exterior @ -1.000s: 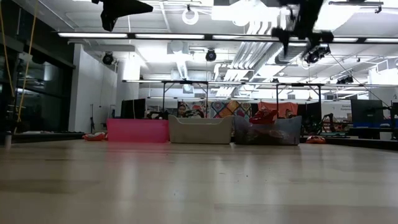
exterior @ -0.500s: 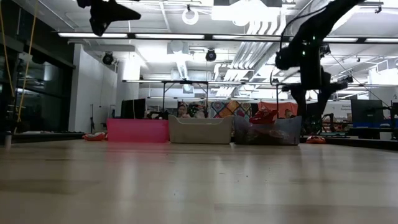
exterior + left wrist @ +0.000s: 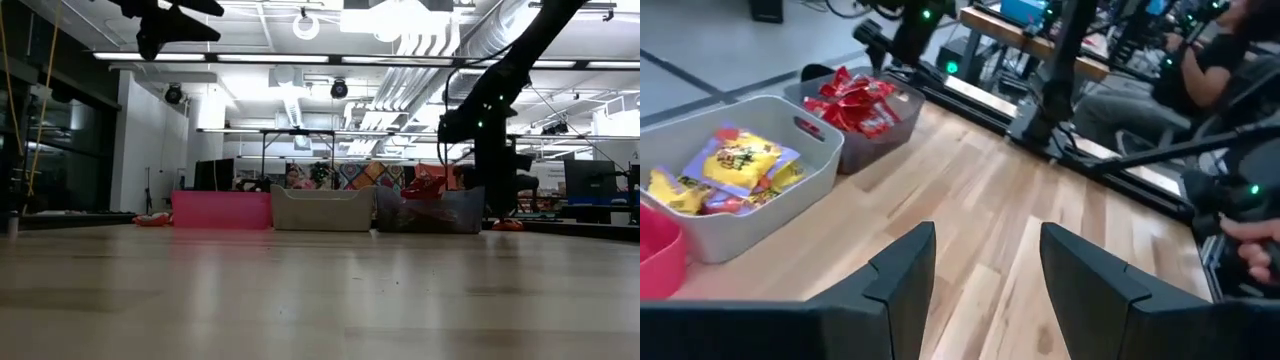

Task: Sort candy
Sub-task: Put the orange candy into the red bin

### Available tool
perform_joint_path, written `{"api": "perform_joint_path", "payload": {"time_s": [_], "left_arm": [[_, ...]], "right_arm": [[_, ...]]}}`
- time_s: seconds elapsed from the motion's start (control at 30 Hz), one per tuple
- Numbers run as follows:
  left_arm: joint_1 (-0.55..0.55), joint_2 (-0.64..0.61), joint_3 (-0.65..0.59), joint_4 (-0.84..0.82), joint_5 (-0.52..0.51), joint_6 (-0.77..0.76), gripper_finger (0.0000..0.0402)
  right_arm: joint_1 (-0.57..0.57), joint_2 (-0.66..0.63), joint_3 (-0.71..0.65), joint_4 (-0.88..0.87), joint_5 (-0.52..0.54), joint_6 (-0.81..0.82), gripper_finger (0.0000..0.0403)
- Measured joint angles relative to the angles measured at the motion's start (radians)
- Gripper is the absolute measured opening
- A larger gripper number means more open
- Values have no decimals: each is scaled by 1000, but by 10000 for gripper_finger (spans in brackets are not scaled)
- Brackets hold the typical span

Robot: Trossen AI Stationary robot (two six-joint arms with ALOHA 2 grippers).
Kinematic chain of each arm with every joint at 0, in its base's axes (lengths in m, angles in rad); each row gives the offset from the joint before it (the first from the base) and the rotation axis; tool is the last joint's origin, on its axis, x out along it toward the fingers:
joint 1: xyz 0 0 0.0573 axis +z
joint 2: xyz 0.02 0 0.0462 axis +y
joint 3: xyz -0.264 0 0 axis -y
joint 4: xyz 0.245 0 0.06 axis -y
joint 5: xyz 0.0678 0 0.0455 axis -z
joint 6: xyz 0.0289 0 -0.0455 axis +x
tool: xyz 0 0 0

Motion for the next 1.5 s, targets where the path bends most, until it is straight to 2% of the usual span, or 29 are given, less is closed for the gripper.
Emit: {"api": "perform_joint_path", "payload": {"time_s": [0.1,0.27,0.37,0.53,0.6,0.67,0.83,1.03,1.17,1.33,1.37,1.5], "left_arm": [[0,0,0,-18,-24,-26,167],[0,0,0,-72,-57,-90,167],[0,0,0,-88,-77,-100,167],[1,0,0,-92,-103,-113,167],[0,0,0,-92,-103,-124,167],[0,0,0,-92,-103,-126,167],[0,0,0,-108,-101,-191,167],[0,0,0,-131,-102,-204,167],[1,0,0,-130,-104,-204,167],[1,0,0,-129,-105,-204,167],[1,0,0,-129,-105,-204,167],[0,0,0,-128,-105,-203,167]], "right_arm": [[-8,36,0,-8,29,46,252],[-10,42,2,-41,167,135,250],[-11,42,6,-45,204,219,242],[-16,52,7,-48,210,270,215],[-45,88,14,0,168,187,205],[-65,141,80,-92,118,169,198],[-75,262,204,-256,105,172,193],[-39,300,219,-296,168,145,187],[-41,292,218,-289,149,83,141],[-41,261,213,-265,147,-39,27],[-41,249,211,-258,149,-71,15],[-41,188,212,-245,184,-133,20]]}}
